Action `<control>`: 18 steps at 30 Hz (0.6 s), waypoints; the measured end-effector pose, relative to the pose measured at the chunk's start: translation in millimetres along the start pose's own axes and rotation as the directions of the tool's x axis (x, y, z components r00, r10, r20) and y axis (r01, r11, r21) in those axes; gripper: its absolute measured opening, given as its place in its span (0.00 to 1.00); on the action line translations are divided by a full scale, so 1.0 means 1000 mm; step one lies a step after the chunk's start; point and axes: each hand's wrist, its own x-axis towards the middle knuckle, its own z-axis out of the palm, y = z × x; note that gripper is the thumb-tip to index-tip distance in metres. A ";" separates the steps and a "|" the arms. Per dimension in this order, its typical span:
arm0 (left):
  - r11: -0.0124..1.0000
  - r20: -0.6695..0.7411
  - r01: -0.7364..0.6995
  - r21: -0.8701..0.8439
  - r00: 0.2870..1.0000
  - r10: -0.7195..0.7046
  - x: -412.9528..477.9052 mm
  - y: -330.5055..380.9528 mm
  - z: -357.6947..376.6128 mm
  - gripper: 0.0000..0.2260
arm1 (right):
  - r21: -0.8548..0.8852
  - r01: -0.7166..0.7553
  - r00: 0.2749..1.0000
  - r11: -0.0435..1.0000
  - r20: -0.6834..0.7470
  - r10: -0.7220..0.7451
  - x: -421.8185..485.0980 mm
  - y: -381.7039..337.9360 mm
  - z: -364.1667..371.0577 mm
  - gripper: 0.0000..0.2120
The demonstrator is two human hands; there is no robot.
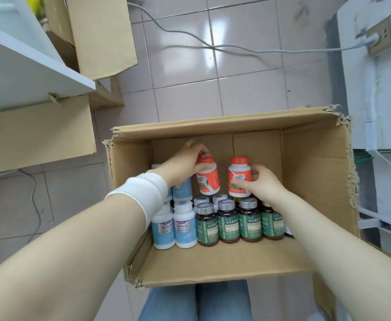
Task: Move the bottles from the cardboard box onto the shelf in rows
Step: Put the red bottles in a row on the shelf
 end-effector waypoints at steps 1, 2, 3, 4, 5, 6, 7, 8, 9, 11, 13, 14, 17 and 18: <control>0.999 -0.019 -0.004 -0.044 1.000 0.003 -0.008 0.006 -0.001 0.19 | 0.035 0.010 1.000 0.999 -0.011 -0.010 -0.009 0.000 -0.005 0.25; 0.995 -0.033 -0.006 -0.096 0.999 0.003 -0.016 0.013 -0.002 0.19 | 0.071 0.026 0.999 0.997 -0.022 -0.025 -0.020 0.000 -0.011 0.25; 0.988 -0.044 -0.008 -0.152 0.999 0.002 -0.026 0.019 -0.004 0.18 | 0.109 0.044 0.999 0.993 -0.034 -0.040 -0.031 0.000 -0.016 0.25; 0.979 -0.060 -0.012 -0.205 0.998 0.000 -0.036 0.026 -0.006 0.17 | 0.144 0.066 0.997 0.987 -0.045 -0.060 -0.044 0.000 -0.022 0.24; 0.967 -0.087 -0.020 -0.255 0.996 -0.002 -0.047 0.032 -0.008 0.16 | 0.180 0.090 0.995 0.980 -0.059 -0.080 -0.057 0.000 -0.028 0.24; 0.952 -0.125 -0.036 -0.305 0.992 -0.002 -0.059 0.038 -0.010 0.14 | 0.213 0.117 0.992 0.970 -0.076 -0.103 -0.072 -0.001 -0.034 0.23; 0.935 -0.169 -0.063 -0.348 0.986 0.003 -0.073 0.046 -0.013 0.12 | 0.246 0.135 0.989 0.960 -0.098 -0.114 -0.088 -0.001 -0.040 0.23; 0.919 -0.214 -0.093 -0.384 0.977 0.010 -0.089 0.055 -0.015 0.11 | 0.279 0.146 0.986 0.949 -0.121 -0.116 -0.105 0.000 -0.046 0.23; 0.901 -0.252 -0.126 -0.415 0.967 0.020 -0.105 0.066 -0.018 0.10 | 0.321 0.154 0.983 0.935 -0.147 -0.111 -0.123 0.000 -0.052 0.23; 0.860 -0.276 -0.165 -0.483 0.961 0.029 -0.142 0.093 -0.022 0.11 | 0.407 0.180 0.975 0.896 -0.195 -0.107 -0.164 0.002 -0.060 0.21; 0.813 -0.270 -0.183 -0.552 0.962 0.033 -0.177 0.120 -0.024 0.13 | 0.474 0.225 0.963 0.851 -0.241 -0.120 -0.207 0.006 -0.064 0.20; 0.790 -0.265 -0.195 -0.581 0.963 0.042 -0.196 0.132 -0.025 0.15 | 0.497 0.251 0.955 0.831 -0.265 -0.130 -0.231 0.010 -0.064 0.20; 0.745 -0.265 -0.251 -0.618 0.959 0.103 -0.243 0.160 -0.024 0.16 | 0.567 0.316 0.934 0.761 -0.326 -0.145 -0.295 0.024 -0.056 0.28; 0.741 -0.257 -0.271 -0.614 0.957 0.136 -0.257 0.168 -0.023 0.15 | 0.587 0.342 0.926 0.734 -0.345 -0.155 -0.317 0.028 -0.050 0.29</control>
